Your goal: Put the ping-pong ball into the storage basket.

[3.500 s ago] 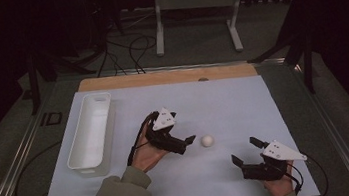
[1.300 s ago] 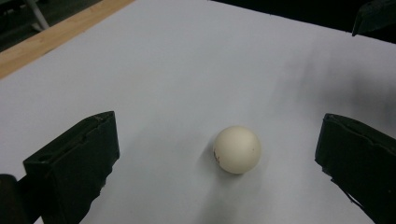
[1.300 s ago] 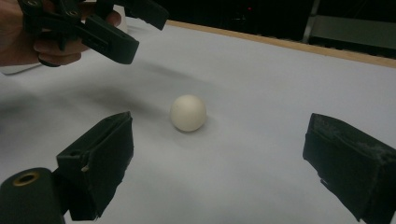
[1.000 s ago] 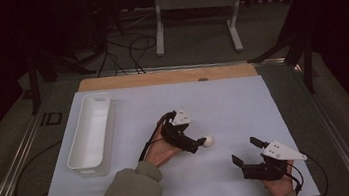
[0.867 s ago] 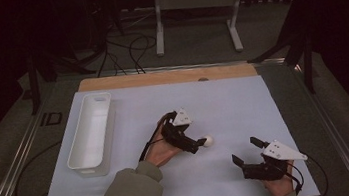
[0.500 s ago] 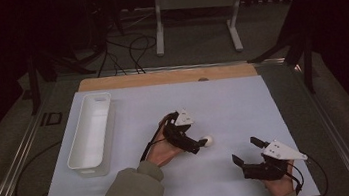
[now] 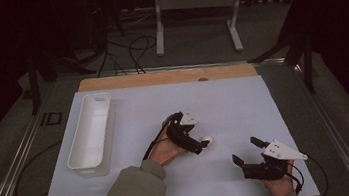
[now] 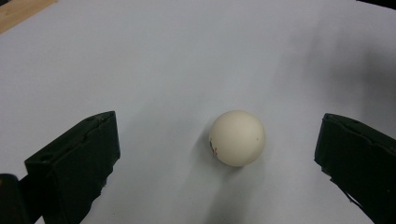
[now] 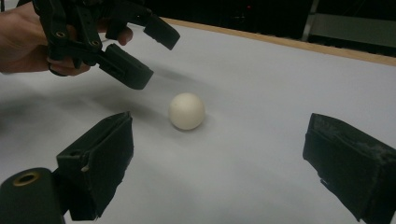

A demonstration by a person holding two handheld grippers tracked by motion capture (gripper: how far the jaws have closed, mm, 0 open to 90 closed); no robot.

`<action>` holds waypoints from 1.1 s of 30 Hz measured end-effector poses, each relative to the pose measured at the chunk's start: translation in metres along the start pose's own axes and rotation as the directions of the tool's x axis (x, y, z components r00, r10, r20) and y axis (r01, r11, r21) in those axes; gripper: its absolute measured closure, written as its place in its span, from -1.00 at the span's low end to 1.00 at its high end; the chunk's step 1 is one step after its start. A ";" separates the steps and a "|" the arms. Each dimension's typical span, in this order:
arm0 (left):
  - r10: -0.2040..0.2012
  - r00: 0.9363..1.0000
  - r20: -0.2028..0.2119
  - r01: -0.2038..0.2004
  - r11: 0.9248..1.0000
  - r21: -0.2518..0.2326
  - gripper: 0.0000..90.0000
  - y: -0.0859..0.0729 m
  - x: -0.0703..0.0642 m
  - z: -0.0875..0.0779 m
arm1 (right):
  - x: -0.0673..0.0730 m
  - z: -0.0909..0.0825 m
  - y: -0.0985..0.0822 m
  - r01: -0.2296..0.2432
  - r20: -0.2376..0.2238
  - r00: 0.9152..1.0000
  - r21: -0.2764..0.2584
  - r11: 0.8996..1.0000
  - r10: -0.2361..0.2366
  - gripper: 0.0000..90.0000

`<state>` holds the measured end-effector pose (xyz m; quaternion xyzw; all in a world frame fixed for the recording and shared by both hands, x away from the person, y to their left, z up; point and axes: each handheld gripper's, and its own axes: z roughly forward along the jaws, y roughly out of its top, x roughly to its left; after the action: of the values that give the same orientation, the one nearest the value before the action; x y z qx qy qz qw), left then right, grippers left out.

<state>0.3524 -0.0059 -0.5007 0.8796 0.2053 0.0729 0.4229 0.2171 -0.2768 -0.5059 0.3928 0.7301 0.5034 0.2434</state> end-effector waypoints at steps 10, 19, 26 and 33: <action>-0.001 1.000 0.006 0.001 0.999 0.043 -0.97 0.002 0.000 0.006 | 0.000 0.000 0.000 -0.003 0.001 1.000 0.000 1.000 0.003 -0.81; -0.001 1.000 0.010 0.000 0.998 0.070 -0.94 0.005 -0.003 0.013 | -0.002 0.000 0.000 -0.002 0.001 1.000 -0.002 1.000 0.002 -0.81; -0.001 1.000 0.014 0.000 0.996 0.084 -0.92 0.007 -0.005 0.018 | -0.002 0.000 0.000 -0.002 0.001 1.000 -0.001 1.000 0.002 -0.81; 0.001 1.000 0.017 -0.003 0.994 0.107 -0.87 0.007 -0.006 0.023 | -0.002 0.000 -0.001 -0.001 0.002 1.000 0.001 1.000 0.001 -0.81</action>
<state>0.3564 -0.0286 -0.5092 0.9018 0.2046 0.0549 0.3766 0.2181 -0.2788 -0.5066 0.3937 0.7298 0.5029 0.2437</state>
